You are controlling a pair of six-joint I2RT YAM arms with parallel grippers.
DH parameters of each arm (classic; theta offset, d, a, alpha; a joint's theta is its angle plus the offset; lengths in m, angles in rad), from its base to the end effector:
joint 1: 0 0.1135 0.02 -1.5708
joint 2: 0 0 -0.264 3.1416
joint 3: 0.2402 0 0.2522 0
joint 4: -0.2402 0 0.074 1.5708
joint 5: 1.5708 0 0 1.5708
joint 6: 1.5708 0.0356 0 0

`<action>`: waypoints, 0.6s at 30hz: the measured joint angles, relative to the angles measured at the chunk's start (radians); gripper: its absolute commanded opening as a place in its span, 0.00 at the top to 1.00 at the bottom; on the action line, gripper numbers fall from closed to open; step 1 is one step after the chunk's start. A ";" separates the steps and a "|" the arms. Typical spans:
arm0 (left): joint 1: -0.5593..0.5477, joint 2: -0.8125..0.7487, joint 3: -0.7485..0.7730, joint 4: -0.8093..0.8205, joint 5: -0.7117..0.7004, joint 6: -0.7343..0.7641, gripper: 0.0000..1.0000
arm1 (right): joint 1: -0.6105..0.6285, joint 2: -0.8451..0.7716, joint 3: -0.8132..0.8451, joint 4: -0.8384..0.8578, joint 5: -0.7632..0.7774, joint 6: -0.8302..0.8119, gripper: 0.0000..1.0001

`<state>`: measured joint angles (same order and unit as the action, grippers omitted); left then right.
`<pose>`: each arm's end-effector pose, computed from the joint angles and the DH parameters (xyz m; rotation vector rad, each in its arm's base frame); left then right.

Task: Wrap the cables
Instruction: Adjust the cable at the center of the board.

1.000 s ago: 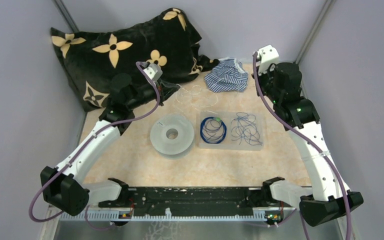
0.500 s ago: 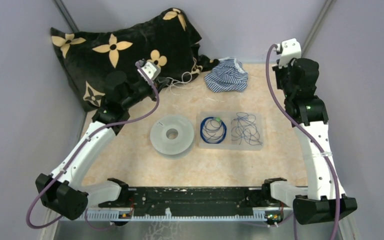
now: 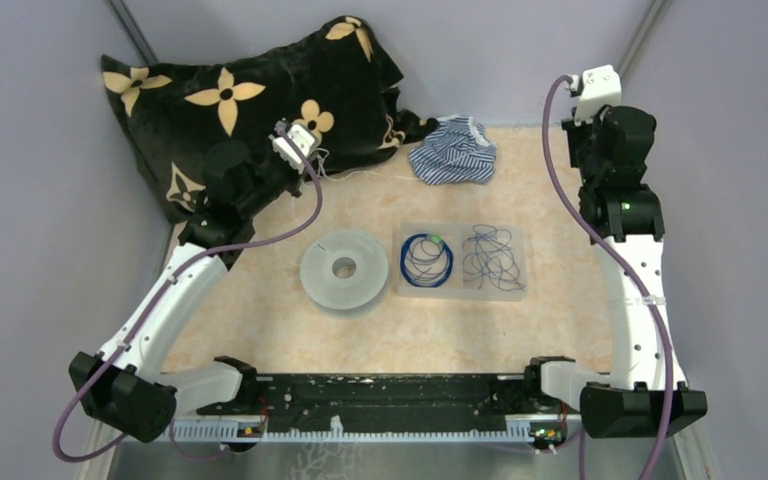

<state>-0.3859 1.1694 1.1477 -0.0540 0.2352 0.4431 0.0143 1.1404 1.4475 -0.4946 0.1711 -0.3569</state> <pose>0.2483 -0.1098 0.4030 0.8233 1.4259 -0.1499 0.2324 -0.0027 0.4643 -0.2029 1.7609 -0.3990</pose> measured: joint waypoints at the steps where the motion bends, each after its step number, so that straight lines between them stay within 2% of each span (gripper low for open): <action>1: 0.002 0.000 0.000 0.000 -0.005 0.005 1.00 | -0.006 0.002 0.000 0.000 0.000 -0.002 1.00; 12: 0.002 0.005 0.008 -0.029 -0.006 0.059 1.00 | -0.019 0.015 -0.024 0.025 -0.008 -0.007 1.00; 18: 0.002 0.059 0.061 -0.063 0.046 0.015 1.00 | -0.019 0.069 -0.054 0.030 -0.035 -0.006 1.00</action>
<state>-0.3836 1.2285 1.2087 -0.1165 0.2813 0.4583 -0.0051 1.2098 1.3933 -0.4644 0.1360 -0.3630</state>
